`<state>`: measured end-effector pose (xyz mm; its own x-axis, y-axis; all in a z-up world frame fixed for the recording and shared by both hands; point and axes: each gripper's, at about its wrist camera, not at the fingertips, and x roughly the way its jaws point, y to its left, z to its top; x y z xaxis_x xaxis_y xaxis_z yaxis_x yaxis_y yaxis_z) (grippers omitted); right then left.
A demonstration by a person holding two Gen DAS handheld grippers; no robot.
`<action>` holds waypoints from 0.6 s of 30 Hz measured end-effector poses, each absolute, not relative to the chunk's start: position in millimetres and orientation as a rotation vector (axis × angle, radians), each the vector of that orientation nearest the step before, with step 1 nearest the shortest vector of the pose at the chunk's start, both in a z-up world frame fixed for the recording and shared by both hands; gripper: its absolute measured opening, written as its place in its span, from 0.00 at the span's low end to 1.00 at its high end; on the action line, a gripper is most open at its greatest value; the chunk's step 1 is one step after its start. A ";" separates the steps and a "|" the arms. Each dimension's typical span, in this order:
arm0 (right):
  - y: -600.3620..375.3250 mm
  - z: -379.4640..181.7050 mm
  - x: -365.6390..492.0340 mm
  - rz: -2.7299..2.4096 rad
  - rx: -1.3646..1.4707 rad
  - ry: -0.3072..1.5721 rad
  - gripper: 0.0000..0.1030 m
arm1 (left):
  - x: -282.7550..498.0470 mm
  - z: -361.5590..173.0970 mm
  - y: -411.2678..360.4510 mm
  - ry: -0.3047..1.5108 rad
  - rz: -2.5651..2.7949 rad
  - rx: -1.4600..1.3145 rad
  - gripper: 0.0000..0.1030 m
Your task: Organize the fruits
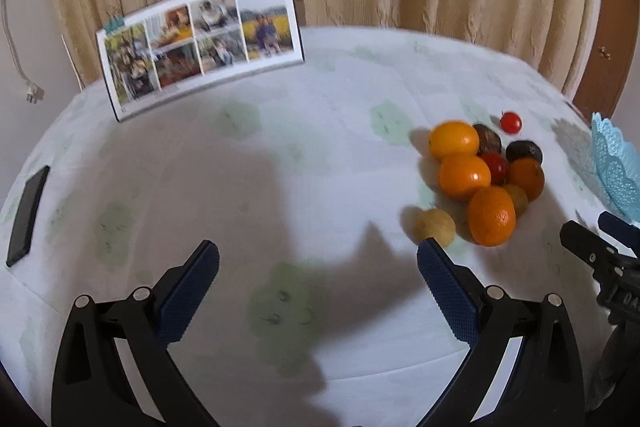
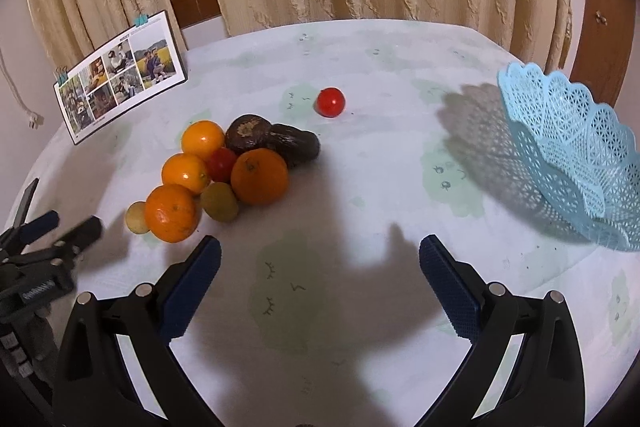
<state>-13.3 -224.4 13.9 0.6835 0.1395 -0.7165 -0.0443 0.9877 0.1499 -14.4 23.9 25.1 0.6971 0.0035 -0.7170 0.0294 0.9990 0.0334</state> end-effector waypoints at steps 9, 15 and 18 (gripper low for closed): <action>-225.0 13.4 -15.5 0.138 0.138 0.799 0.98 | -19.5 24.5 45.8 0.809 -0.012 0.043 0.95; -225.8 12.7 -16.0 0.156 0.154 0.797 0.98 | -22.4 21.0 54.3 0.827 0.009 0.048 0.92; -226.7 12.9 -16.8 0.161 0.159 0.793 0.98 | -17.3 19.2 48.1 0.848 -0.021 0.031 0.87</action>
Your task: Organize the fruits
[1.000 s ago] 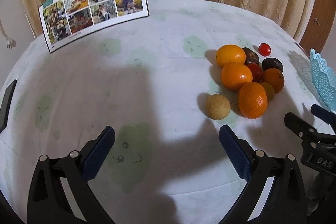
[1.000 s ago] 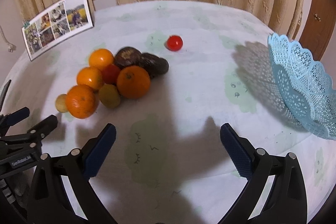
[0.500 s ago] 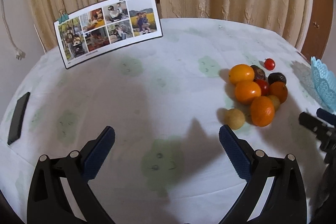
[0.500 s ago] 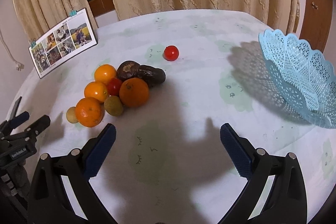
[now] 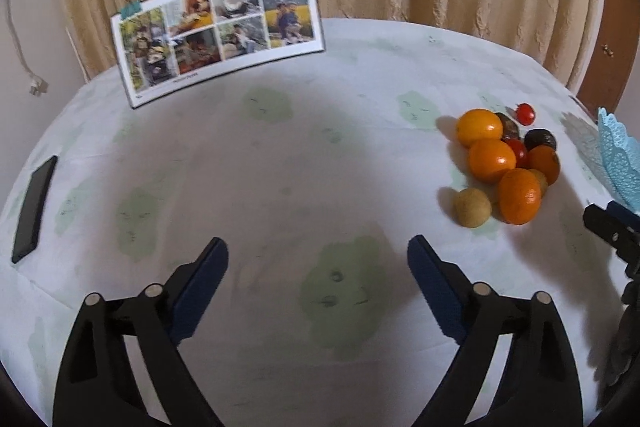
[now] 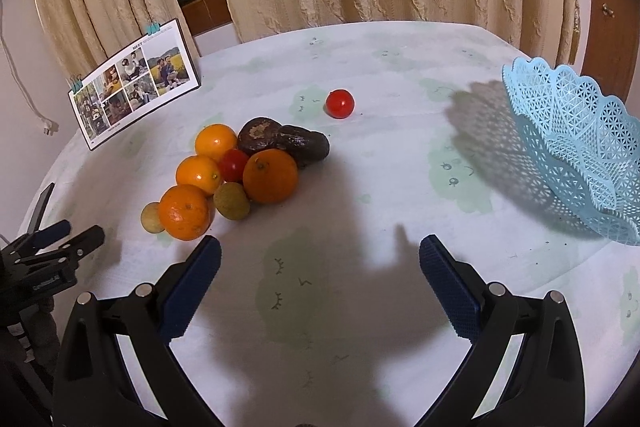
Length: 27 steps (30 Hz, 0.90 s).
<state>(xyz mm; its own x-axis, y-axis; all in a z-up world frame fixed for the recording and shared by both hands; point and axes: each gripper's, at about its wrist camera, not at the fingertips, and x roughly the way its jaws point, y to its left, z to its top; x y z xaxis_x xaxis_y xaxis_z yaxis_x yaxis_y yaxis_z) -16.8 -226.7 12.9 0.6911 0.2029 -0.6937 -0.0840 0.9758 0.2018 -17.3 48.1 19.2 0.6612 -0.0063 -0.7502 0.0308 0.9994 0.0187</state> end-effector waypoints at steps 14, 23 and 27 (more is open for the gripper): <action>-227.8 14.3 -19.5 0.184 0.175 0.780 0.98 | 8.0 18.1 -17.2 0.849 -0.242 0.105 0.67; -225.4 14.1 -19.6 0.186 0.165 0.785 0.98 | 21.6 8.2 -25.5 0.886 -0.318 0.081 0.35; -220.7 13.8 -17.8 0.205 0.159 0.804 0.97 | 18.9 10.0 -21.0 0.887 -0.324 0.055 0.28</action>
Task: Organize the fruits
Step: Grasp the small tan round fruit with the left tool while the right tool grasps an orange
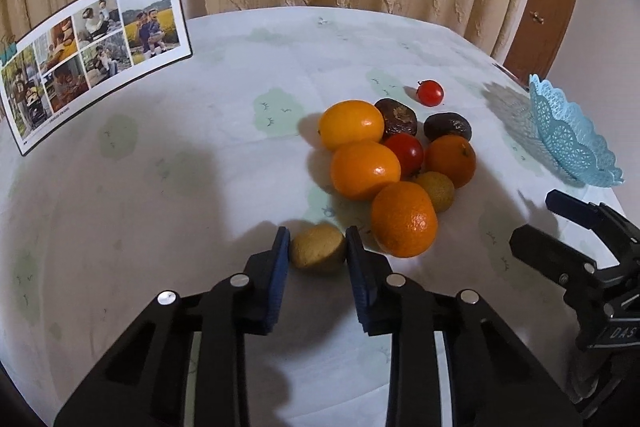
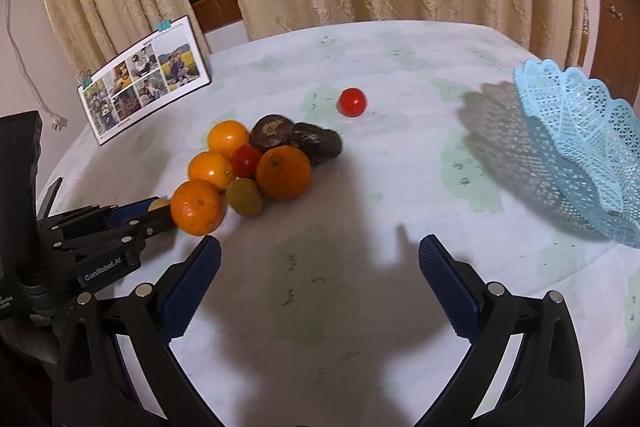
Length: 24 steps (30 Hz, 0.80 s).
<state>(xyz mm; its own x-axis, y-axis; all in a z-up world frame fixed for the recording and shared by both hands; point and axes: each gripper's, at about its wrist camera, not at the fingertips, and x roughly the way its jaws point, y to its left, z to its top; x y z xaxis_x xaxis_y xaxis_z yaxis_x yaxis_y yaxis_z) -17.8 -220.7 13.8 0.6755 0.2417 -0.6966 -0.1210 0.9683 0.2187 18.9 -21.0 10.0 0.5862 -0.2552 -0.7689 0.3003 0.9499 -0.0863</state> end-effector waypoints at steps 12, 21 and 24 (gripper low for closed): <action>-165.3 25.8 -6.6 0.354 0.119 0.848 0.75 | 8.8 39.7 19.8 0.788 -0.140 0.014 0.28; -126.1 16.3 15.9 0.364 0.039 0.879 0.51 | 4.3 49.1 36.0 0.771 -0.118 -0.022 0.28; -119.4 14.8 17.3 0.339 0.004 0.871 0.50 | 3.1 48.8 34.5 0.773 -0.123 -0.020 0.28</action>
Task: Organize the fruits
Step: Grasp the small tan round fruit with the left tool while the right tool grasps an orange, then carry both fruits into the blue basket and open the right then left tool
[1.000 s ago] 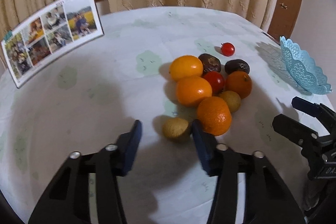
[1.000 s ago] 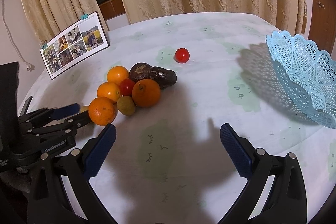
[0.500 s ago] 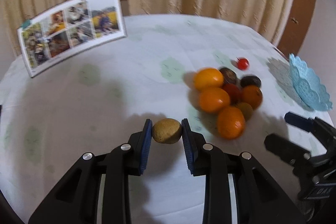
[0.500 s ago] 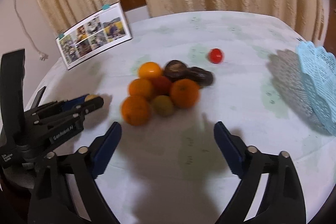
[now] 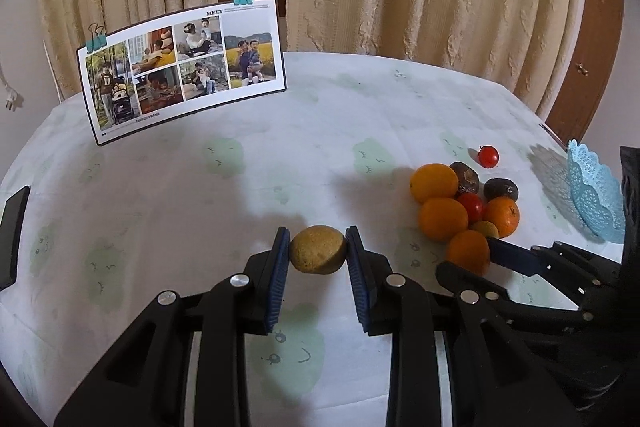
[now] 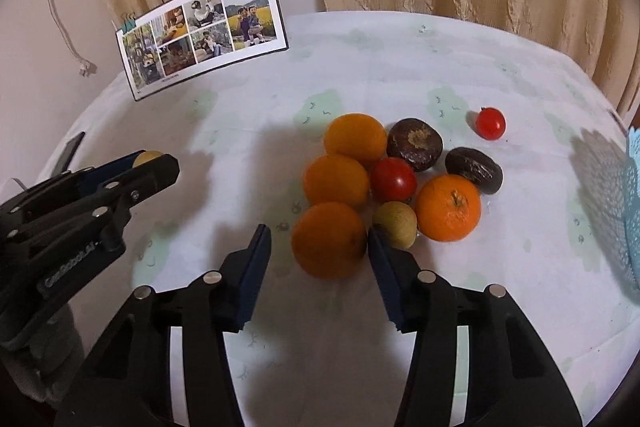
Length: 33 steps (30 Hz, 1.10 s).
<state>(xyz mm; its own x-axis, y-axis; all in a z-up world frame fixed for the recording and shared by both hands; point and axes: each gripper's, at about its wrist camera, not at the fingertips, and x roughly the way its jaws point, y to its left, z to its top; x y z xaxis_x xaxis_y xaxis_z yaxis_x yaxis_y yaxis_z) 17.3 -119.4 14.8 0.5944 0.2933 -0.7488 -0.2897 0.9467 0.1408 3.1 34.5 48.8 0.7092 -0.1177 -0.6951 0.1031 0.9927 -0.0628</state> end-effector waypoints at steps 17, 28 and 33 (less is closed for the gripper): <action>-150.0 24.6 3.9 0.315 0.079 0.823 0.37 | 4.4 46.7 31.2 0.781 -0.114 -0.010 0.28; -254.5 55.4 -19.0 0.123 0.247 0.705 0.37 | 0.9 52.8 8.9 0.777 -0.140 0.026 0.28; -297.9 61.5 -29.6 0.032 0.292 0.661 0.37 | -1.4 56.8 -9.6 0.773 -0.161 0.052 0.28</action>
<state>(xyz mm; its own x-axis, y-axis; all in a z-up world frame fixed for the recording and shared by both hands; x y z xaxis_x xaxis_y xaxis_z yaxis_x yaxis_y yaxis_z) -29.6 -297.9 61.5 0.7904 0.1214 -0.6004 0.0636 0.9586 0.2776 -1.4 -9.6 56.8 0.7045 -0.1256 -0.6985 0.1637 0.9864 -0.0122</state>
